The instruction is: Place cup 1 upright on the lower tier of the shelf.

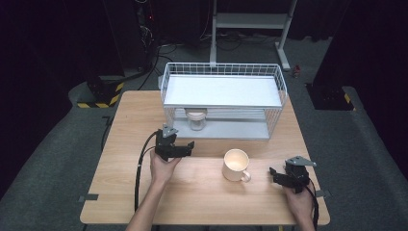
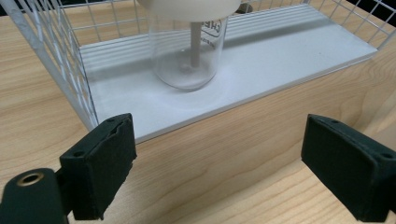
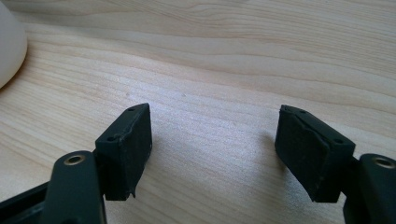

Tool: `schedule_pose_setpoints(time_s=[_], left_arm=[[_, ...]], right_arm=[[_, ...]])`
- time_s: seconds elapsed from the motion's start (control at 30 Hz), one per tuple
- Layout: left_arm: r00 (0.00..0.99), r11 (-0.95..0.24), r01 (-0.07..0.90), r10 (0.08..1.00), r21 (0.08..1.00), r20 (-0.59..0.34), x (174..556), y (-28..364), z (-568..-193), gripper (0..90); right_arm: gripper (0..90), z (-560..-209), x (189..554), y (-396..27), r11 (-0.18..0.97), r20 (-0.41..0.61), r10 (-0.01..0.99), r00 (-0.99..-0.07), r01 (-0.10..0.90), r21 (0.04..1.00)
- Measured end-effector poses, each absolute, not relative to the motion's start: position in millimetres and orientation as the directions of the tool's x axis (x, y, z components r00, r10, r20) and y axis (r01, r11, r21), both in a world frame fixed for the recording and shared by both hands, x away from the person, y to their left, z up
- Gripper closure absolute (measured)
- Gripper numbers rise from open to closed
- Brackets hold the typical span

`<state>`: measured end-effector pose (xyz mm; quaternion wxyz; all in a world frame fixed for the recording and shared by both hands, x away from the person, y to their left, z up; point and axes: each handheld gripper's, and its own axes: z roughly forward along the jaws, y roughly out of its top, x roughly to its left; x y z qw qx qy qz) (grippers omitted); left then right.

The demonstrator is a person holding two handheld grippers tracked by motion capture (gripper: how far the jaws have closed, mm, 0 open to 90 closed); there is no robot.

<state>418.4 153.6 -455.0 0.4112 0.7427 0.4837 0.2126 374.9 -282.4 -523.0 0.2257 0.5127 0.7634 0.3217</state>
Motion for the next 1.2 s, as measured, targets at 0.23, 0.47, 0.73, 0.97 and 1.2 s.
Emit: schedule_pose_setpoints(time_s=[0.23,0.47,0.73,0.97,1.2], left_arm=[[0.454,-0.186,0.542,0.886,0.820,-0.099,409,152,-456,10.8],[0.451,-0.160,0.554,0.882,0.817,-0.133,401,156,-460,11.1],[0.456,-0.169,0.547,0.882,0.820,-0.122,391,156,-460,11.2],[0.453,-0.176,0.541,0.885,0.822,-0.109,384,155,-461,11.6],[0.455,-0.185,0.539,0.885,0.822,-0.099,377,155,-463,11.7]], right_arm=[[27.8,-523,375,-282,0.268,-0.015,0.928,-0.372,0.637,0.723],[27.8,-523,375,-282,0.268,-0.015,0.928,-0.373,0.637,0.722],[27.8,-523,375,-282,0.268,-0.015,0.928,-0.373,0.637,0.722],[27.7,-523,375,-282,0.268,-0.015,0.928,-0.373,0.638,0.722],[27.7,-523,375,-282,0.268,-0.015,0.928,-0.373,0.638,0.722]])
